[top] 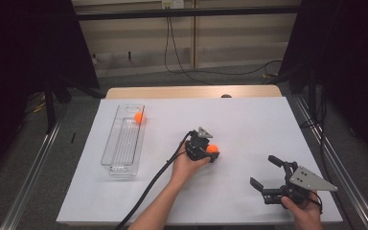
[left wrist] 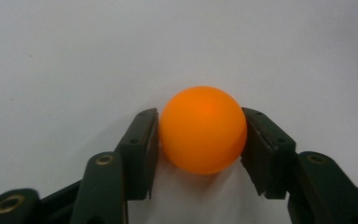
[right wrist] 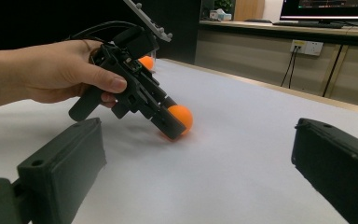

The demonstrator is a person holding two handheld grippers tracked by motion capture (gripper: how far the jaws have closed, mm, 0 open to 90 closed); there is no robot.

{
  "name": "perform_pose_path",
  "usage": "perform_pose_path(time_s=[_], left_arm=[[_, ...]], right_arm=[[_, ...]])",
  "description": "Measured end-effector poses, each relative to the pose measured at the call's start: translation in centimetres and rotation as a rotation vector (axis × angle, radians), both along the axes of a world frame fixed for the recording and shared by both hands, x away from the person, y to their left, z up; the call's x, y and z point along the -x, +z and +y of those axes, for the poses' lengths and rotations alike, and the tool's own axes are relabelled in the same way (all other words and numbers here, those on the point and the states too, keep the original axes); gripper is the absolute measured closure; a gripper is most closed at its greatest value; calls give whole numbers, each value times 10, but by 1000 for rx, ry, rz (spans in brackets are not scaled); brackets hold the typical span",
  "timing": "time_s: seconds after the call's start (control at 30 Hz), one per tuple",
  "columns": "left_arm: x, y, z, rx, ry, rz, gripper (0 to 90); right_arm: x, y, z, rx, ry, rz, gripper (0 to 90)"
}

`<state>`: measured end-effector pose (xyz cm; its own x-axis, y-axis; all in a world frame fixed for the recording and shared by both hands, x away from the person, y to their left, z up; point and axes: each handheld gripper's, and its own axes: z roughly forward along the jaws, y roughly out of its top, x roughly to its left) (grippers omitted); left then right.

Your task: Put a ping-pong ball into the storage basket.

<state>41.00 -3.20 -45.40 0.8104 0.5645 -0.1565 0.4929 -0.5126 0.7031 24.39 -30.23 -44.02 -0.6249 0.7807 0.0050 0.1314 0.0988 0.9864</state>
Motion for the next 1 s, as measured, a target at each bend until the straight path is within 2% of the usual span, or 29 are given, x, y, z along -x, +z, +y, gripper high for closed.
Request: perform_pose_path(time_s=[0.17,0.73,1.0], left_arm=[[0,1,1,1,1,1,508],[6,16,11,51,-9,26,508],[12,18,12,43,-31,31,508]], right_arm=[[0,0,0,-1,-2,-1,21],[0,0,0,-4,-4,0,21],[0,0,0,-5,-4,0,21]])
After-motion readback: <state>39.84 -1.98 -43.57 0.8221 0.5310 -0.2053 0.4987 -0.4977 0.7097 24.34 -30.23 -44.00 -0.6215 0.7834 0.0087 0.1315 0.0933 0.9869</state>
